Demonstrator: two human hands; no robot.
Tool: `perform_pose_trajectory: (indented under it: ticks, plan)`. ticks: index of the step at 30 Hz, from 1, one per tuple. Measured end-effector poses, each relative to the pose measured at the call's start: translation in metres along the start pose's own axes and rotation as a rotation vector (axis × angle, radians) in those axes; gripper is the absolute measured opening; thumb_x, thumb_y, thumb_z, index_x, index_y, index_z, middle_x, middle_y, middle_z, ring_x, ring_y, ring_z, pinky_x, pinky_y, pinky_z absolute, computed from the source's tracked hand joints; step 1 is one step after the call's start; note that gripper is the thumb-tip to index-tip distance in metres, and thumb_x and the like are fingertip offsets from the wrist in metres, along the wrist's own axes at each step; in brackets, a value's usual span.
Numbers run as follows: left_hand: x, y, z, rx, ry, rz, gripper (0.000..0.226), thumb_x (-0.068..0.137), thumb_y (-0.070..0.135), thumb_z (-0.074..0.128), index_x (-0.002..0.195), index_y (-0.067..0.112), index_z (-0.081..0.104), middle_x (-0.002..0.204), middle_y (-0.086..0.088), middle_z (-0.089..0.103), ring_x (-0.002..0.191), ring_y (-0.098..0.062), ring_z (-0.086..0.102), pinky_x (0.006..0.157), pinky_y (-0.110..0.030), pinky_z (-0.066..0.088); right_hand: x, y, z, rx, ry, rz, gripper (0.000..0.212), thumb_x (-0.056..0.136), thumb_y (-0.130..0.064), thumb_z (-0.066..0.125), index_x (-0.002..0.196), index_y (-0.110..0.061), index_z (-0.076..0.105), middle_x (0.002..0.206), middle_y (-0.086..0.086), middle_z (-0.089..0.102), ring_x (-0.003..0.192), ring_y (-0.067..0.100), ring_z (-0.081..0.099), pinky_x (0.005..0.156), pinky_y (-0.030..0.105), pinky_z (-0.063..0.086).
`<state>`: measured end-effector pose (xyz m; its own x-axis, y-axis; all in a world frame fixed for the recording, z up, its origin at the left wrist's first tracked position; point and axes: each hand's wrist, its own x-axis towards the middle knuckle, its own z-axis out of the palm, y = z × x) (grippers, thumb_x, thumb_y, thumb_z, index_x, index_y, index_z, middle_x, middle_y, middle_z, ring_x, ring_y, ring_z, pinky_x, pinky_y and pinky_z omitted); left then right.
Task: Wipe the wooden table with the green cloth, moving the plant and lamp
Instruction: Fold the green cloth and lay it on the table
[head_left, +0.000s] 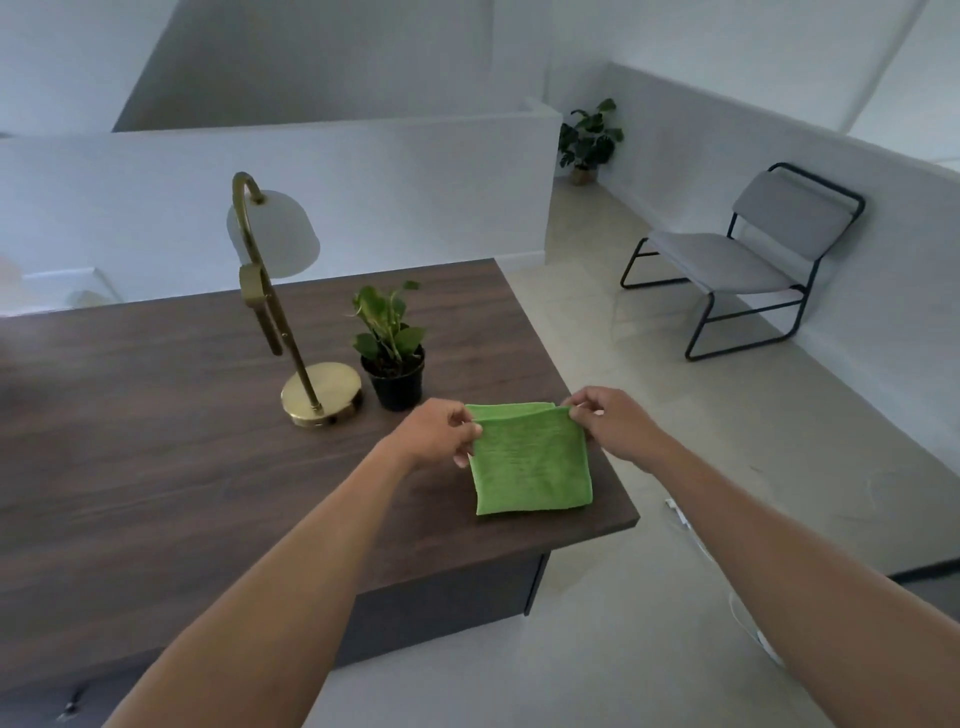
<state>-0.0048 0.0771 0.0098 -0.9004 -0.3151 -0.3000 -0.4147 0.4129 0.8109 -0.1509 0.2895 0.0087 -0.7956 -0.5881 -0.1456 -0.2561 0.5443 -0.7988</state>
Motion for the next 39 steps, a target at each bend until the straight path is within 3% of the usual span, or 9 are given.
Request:
perform_pose_trajectory:
  ticks: [5,14,17,19,22,26,30,35,39]
  plan:
    - [0.033,-0.017,0.010,0.152,0.235,-0.060,0.014,0.094,0.024,0.057,0.087,0.014,0.064,0.072,-0.001,0.071,0.056,-0.015,0.067,0.070,-0.031,0.055,0.043,0.010,0.032,-0.104,0.120,-0.033,0.015,0.095,-0.011,0.055,0.100,-0.015,0.069,0.091,-0.004,0.062,0.087,0.013,0.056,0.075,0.023,0.037]
    - [0.057,-0.025,0.021,0.299,0.466,-0.150,0.011,0.088,0.039,0.064,0.085,0.028,0.062,0.083,0.012,0.064,0.085,-0.015,0.062,0.068,-0.031,0.044,0.063,0.029,0.057,-0.317,0.199,-0.058,0.018,0.096,-0.016,0.049,0.107,-0.015,0.063,0.108,0.002,0.058,0.101,0.024,0.057,0.080,0.036,0.046]
    - [0.057,-0.024,0.027,0.332,0.547,-0.136,0.019,0.088,0.041,0.062,0.099,0.026,0.057,0.095,0.009,0.062,0.090,-0.017,0.061,0.071,-0.033,0.043,0.058,0.024,0.059,-0.331,0.243,-0.090,0.035,0.096,-0.016,0.048,0.131,-0.010,0.052,0.128,0.011,0.049,0.115,0.029,0.049,0.091,0.042,0.045]
    - [0.055,-0.020,0.033,0.413,0.602,0.009,0.031,0.091,0.040,0.057,0.116,0.022,0.054,0.113,0.004,0.057,0.103,-0.018,0.056,0.083,-0.038,0.044,0.052,0.020,0.061,-0.339,0.309,-0.206,0.042,0.099,-0.021,0.046,0.139,-0.008,0.045,0.136,0.013,0.047,0.124,0.030,0.045,0.101,0.042,0.041]
    - [0.049,-0.015,0.049,0.572,0.426,0.173,0.047,0.097,0.039,0.044,0.141,0.020,0.041,0.144,-0.001,0.041,0.134,-0.019,0.038,0.106,-0.043,0.031,0.039,0.020,0.070,-0.415,0.103,-0.321,0.057,0.103,-0.040,0.029,0.150,-0.009,0.029,0.156,0.012,0.031,0.146,0.026,0.024,0.120,0.043,0.021]
    - [0.040,-0.035,0.077,0.748,0.248,0.154,0.060,0.100,0.048,0.018,0.154,0.021,0.016,0.163,0.004,0.010,0.149,-0.012,0.000,0.120,-0.039,0.005,0.029,0.040,0.080,-0.658,-0.098,-0.342,0.082,0.091,-0.062,-0.003,0.156,-0.015,0.011,0.165,0.007,0.008,0.152,0.019,-0.002,0.122,0.038,-0.005]
    - [0.029,-0.037,0.093,0.742,0.302,0.121,0.073,0.091,0.055,0.000,0.155,0.022,0.012,0.163,0.005,0.006,0.149,-0.011,-0.006,0.121,-0.043,-0.002,0.024,0.046,0.075,-0.706,-0.092,-0.371,0.080,0.089,-0.055,-0.004,0.156,-0.016,0.010,0.165,0.004,0.007,0.152,0.017,-0.003,0.121,0.038,-0.006]
    - [0.013,-0.025,0.118,0.739,0.321,0.102,0.063,0.099,0.050,0.014,0.155,0.020,0.011,0.164,0.002,0.005,0.149,-0.015,-0.007,0.120,-0.047,-0.003,0.005,0.060,0.061,-0.732,-0.094,-0.384,0.077,0.090,-0.054,-0.002,0.156,-0.017,0.012,0.165,0.001,0.008,0.152,0.014,-0.002,0.122,0.038,-0.005]
    - [0.005,-0.019,0.134,0.737,0.321,0.111,0.066,0.097,0.051,0.009,0.155,0.019,0.013,0.163,0.000,0.007,0.150,-0.017,-0.005,0.120,-0.050,-0.002,-0.008,0.070,0.052,-0.756,-0.104,-0.357,0.077,0.090,-0.055,-0.004,0.157,-0.019,0.008,0.165,-0.003,0.003,0.151,0.011,-0.007,0.122,0.039,-0.006]
